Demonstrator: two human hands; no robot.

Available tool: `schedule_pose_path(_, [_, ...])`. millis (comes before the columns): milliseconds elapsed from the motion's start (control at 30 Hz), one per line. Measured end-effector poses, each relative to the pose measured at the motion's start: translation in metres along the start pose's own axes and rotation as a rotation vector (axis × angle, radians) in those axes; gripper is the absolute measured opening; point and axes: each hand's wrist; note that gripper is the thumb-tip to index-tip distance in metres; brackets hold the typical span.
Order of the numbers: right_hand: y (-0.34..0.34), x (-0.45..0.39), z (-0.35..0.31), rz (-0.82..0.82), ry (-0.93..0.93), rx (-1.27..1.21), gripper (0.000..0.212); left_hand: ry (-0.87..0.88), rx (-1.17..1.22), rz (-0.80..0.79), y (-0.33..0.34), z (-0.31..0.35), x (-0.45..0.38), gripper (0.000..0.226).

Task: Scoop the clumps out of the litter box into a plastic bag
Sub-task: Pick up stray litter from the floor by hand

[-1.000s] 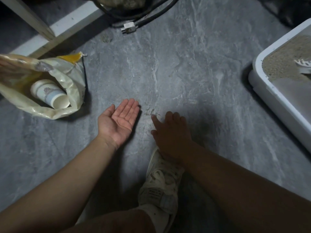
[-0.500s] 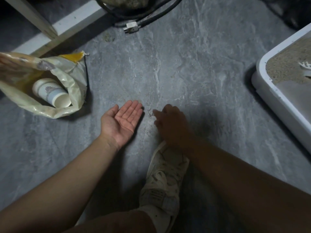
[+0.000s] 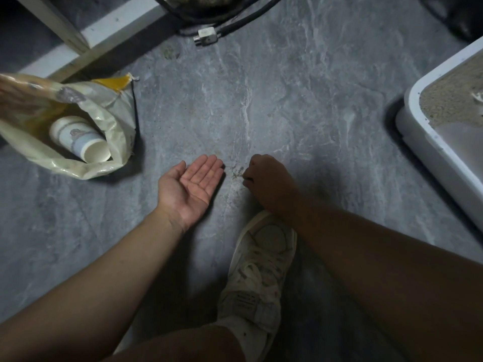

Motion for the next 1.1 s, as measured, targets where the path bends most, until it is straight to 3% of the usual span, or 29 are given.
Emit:
schedule_pose_path(267, [0.005,-0.002,-0.011,0.036,-0.004,0.091,0.016,-0.003,0.005,-0.007,-0.002,0.001,-0.002,0.048])
schedule_pose_path(433, [-0.002,-0.004,-0.034,0.095,0.122,0.025,0.02,-0.011,-0.023,0.003,0.0,-0.005,-0.001,0.047])
schedule_pose_path(500, [0.0,-0.004,-0.057,0.179,0.106,0.008,0.026,-0.026,-0.04,-0.005,0.003,-0.009,-0.001,0.047])
schedule_pose_path(600, [-0.001,-0.016,-0.117,-0.023,0.358,-0.217,0.044,-0.078,-0.039,-0.021,0.005,-0.014,0.001,0.048])
schedule_pose_path(700, [0.019,-0.006,-0.122,0.021,0.421,-0.308,0.059,-0.081,0.026,-0.048,0.009,-0.016,0.001,0.049])
schedule_pose_path(800, [-0.005,-0.013,-0.114,-0.031,0.259,-0.279,0.05,-0.069,0.049,-0.062,0.011,-0.014,0.0,0.047])
schedule_pose_path(967, [-0.027,0.0,-0.081,0.124,0.087,-0.1,0.028,-0.077,0.061,-0.05,0.011,-0.012,0.001,0.045])
schedule_pose_path(1100, [-0.03,0.009,-0.022,0.092,0.28,-0.21,0.014,-0.034,0.095,-0.039,0.01,-0.009,-0.001,0.043])
Point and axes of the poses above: each hand's wrist, its own x-axis away from the middle knuckle, its own y-axis out of the palm, z = x × y, and after that the axes turned 8 degrees about x, right-handed
